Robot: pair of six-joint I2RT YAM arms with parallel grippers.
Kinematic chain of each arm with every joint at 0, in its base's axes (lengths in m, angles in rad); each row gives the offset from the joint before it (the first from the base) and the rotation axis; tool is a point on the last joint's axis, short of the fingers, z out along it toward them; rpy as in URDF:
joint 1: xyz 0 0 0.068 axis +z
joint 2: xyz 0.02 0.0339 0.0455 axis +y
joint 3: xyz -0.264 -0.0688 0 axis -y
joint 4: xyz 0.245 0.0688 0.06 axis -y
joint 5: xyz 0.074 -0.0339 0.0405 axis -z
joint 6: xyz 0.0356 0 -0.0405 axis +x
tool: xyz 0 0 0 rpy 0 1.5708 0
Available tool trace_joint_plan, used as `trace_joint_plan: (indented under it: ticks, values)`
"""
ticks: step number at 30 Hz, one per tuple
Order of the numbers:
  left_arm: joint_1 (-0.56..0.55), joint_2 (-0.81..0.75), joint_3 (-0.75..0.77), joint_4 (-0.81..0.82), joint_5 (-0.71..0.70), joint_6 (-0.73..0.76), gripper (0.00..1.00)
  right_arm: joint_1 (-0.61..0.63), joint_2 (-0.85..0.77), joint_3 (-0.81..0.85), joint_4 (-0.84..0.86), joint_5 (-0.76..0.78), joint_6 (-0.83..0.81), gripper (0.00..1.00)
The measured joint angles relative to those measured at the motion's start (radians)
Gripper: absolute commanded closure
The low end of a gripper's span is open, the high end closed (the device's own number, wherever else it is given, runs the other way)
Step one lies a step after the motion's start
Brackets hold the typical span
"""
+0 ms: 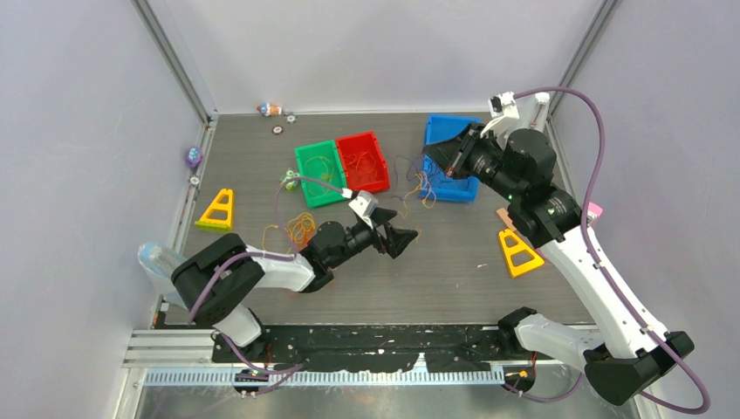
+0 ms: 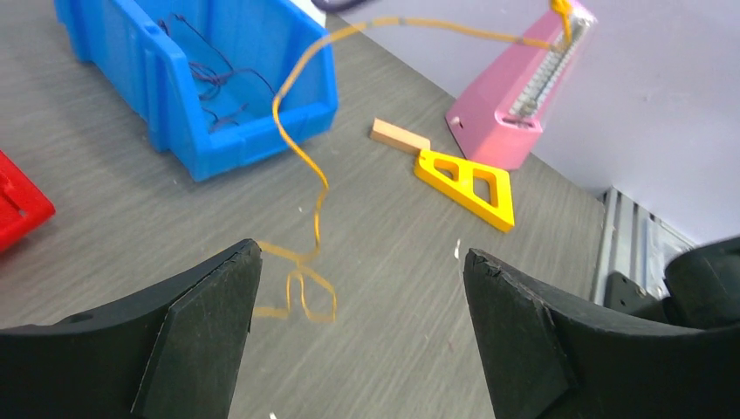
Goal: Untangle the cables
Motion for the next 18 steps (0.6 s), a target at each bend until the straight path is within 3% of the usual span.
trace_joint_plan:
  ticks: [4, 6, 7, 9, 10, 14, 18]
  values:
    - [0.000, 0.040, 0.047, 0.025, -0.030, 0.015, 0.24, 0.000, -0.004, 0.011, 0.000, -0.008, 0.013, 0.95]
    - [0.000, 0.056, 0.072, 0.030, -0.039, 0.029, 0.37, 0.000, -0.007, 0.018, 0.000, -0.013, 0.022, 0.95]
    - [0.000, 0.063, 0.083, 0.031, -0.041, 0.039, 0.51, 0.000, -0.009, 0.020, 0.004, -0.014, 0.027, 0.94]
    - [0.000, 0.084, 0.113, 0.031, -0.044, 0.048, 0.94, 0.000, -0.018, 0.020, 0.008, -0.018, 0.037, 0.95]
    - [0.000, 0.095, 0.127, 0.031, -0.046, 0.052, 1.00, 0.000, -0.022, 0.020, 0.008, -0.018, 0.042, 0.95]
    - [0.000, 0.117, 0.143, 0.031, -0.066, 0.062, 1.00, 0.000, -0.048, 0.020, 0.006, 0.013, 0.045, 0.95]
    - [0.005, 0.082, 0.061, 0.039, -0.111, 0.037, 1.00, 0.000, -0.085, 0.021, -0.018, 0.175, -0.016, 0.95]
